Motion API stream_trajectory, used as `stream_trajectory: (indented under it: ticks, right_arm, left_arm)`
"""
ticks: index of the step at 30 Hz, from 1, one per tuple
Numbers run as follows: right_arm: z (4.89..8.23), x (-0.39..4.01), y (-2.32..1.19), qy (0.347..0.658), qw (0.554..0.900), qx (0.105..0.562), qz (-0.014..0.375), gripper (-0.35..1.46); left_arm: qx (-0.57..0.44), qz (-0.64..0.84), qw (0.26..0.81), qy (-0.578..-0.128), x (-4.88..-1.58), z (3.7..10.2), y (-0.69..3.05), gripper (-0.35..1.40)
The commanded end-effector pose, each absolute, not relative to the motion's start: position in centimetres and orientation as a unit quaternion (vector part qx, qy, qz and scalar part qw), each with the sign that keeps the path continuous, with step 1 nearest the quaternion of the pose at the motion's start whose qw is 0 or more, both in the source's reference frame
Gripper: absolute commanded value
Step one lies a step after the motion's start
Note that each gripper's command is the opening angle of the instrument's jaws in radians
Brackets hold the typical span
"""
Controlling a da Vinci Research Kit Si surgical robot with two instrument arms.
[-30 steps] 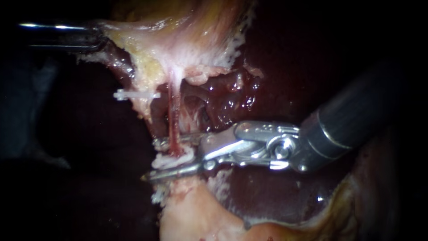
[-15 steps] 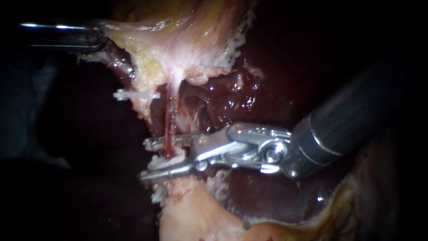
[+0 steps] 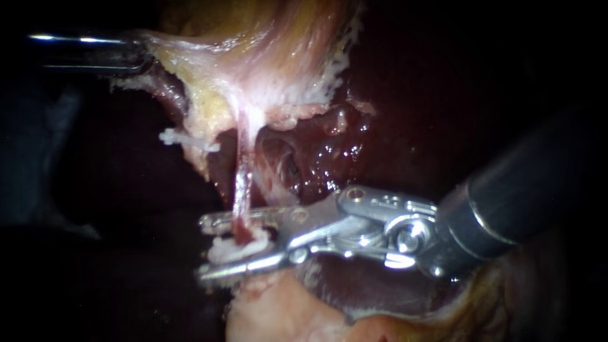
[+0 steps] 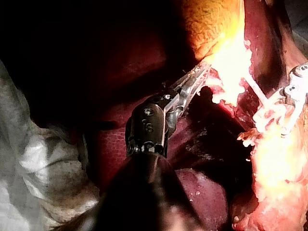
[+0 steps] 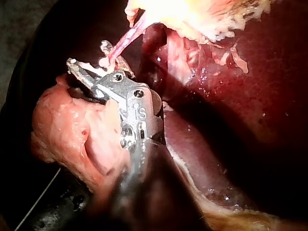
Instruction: Clipping second clip right tube
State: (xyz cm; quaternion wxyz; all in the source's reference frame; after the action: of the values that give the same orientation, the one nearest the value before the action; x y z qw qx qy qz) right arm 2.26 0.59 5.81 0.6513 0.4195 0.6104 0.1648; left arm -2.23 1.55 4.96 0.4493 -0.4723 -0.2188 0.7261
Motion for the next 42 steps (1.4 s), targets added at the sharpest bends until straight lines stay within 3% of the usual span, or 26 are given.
stream_trajectory:
  ticks: [1,11,21,33,36,42]
  right_arm:
    - [5.80,2.26,0.59,0.611,0.652,0.418,0.164,0.45]
    - [5.85,2.25,0.61,0.611,0.652,0.417,0.165,0.40]
    - [5.91,2.23,0.66,0.611,0.654,0.412,0.170,0.23]
    - [5.99,2.16,0.70,0.608,0.652,0.414,0.182,-0.13]
    - [6.00,2.13,0.70,0.600,0.649,0.425,0.194,-0.35]
    - [6.02,2.09,0.70,0.592,0.650,0.433,0.200,-0.35]
  left_arm:
    - [-0.473,0.726,0.449,-0.219,-2.23,4.96,1.56,-0.35]
    - [-0.473,0.726,0.449,-0.219,-2.23,4.96,1.56,-0.35]
    - [-0.473,0.726,0.449,-0.219,-2.23,4.96,1.56,-0.35]
    - [-0.473,0.726,0.449,-0.219,-2.23,4.96,1.55,-0.35]
    - [-0.473,0.726,0.449,-0.219,-2.23,4.96,1.55,-0.35]
    - [-0.473,0.726,0.449,-0.220,-2.22,4.96,1.55,-0.35]
